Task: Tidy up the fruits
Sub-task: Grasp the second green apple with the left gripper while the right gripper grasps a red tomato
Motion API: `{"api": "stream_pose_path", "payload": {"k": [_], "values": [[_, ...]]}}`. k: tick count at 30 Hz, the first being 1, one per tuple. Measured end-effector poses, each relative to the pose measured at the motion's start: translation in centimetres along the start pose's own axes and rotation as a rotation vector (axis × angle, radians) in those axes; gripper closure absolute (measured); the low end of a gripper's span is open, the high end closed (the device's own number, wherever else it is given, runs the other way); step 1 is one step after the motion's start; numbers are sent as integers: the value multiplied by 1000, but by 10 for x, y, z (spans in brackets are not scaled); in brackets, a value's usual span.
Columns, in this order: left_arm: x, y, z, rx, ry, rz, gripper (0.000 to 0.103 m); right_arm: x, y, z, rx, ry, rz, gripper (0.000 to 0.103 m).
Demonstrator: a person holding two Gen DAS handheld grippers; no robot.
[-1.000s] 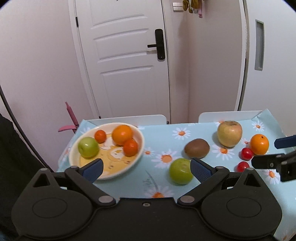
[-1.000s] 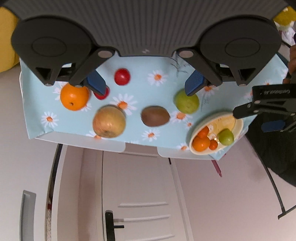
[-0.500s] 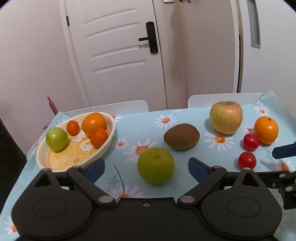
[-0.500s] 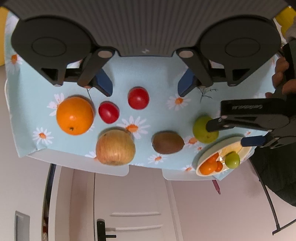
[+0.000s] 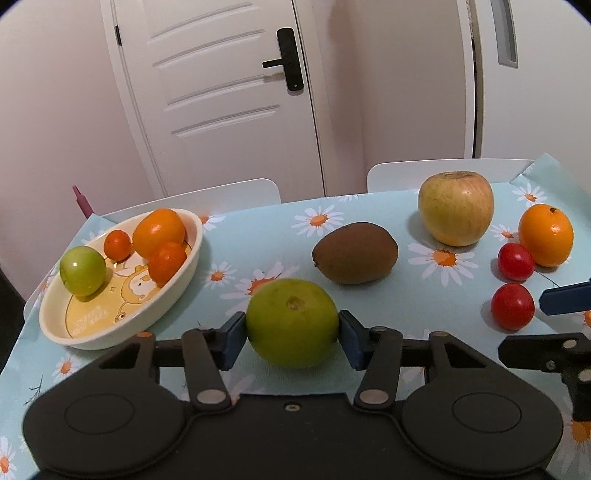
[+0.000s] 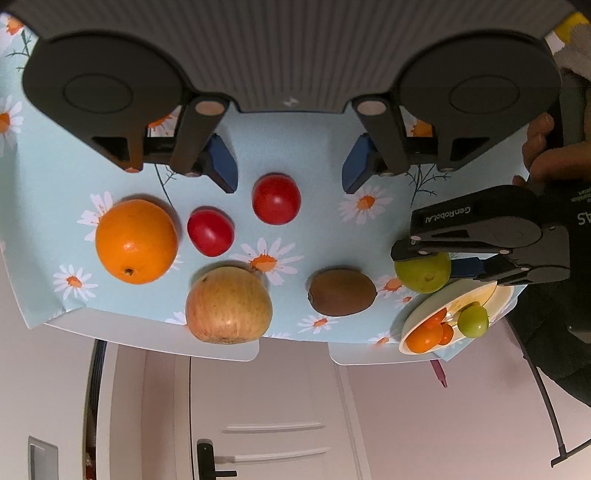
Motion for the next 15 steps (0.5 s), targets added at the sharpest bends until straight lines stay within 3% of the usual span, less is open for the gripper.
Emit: {"api": "stream_pose_path", "payload": {"k": [7,15], "values": [[-7,0,4,9,-2,4,46,5,1,-2,9,4,6,34],[-13,-3,8,2,-11,6,46,13,3,-4,10,-2,17,49]]}}
Point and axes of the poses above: each gripper's, at about its wrist camera, not at the fingertips, and x roughly the way its jaws point, y to its right, z to its underside, the point moved 6 cm from there along x, roughly the way its jaws point, and after that the axes turned 1 degree about -z, right-handed, at the moved point
